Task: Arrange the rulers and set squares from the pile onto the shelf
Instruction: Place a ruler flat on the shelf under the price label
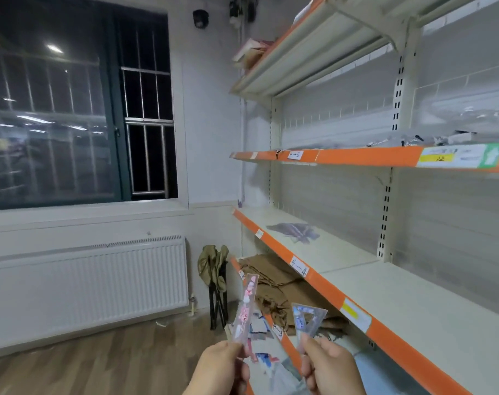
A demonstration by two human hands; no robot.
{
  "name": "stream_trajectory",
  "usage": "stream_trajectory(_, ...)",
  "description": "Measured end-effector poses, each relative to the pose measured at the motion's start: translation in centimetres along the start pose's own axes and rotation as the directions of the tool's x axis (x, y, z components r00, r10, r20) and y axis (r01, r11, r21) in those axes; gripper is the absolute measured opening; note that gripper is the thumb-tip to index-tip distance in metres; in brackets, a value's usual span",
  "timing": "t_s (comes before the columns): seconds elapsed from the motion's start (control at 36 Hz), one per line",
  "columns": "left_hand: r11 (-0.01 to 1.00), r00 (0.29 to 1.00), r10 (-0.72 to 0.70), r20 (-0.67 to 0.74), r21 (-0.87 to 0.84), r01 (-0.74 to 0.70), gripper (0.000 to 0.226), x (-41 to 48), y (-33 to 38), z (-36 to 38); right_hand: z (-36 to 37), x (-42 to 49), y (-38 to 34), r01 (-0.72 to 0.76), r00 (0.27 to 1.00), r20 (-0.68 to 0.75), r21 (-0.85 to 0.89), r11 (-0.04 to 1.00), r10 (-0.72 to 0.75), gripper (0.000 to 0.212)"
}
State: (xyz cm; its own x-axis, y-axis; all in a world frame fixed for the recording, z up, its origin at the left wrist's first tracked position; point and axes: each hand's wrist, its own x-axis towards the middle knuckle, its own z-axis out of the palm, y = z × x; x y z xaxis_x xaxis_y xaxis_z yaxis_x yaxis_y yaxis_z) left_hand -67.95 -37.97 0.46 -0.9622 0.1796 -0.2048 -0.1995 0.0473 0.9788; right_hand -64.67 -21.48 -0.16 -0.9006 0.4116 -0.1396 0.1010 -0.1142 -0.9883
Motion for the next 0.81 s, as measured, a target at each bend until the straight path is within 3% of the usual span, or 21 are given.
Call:
stream_trajectory(0.33,0.992,0.998,-0.033,-0.045,-0.12,0.027,0.033,13.5,3.4,-3.5,7.0,12.8,-3.1,0.02,0.997,0.071,-0.046,0.999,-0.016,0.034)
stream_trajectory(0.81,0.998,0.995,-0.031,0.094,-0.048,0.036,0.024,30.7,10.1,-13.5,22.4,25.4,-4.8,0.069,0.993,-0.093,-0.016,0.997,-0.07,0.032)
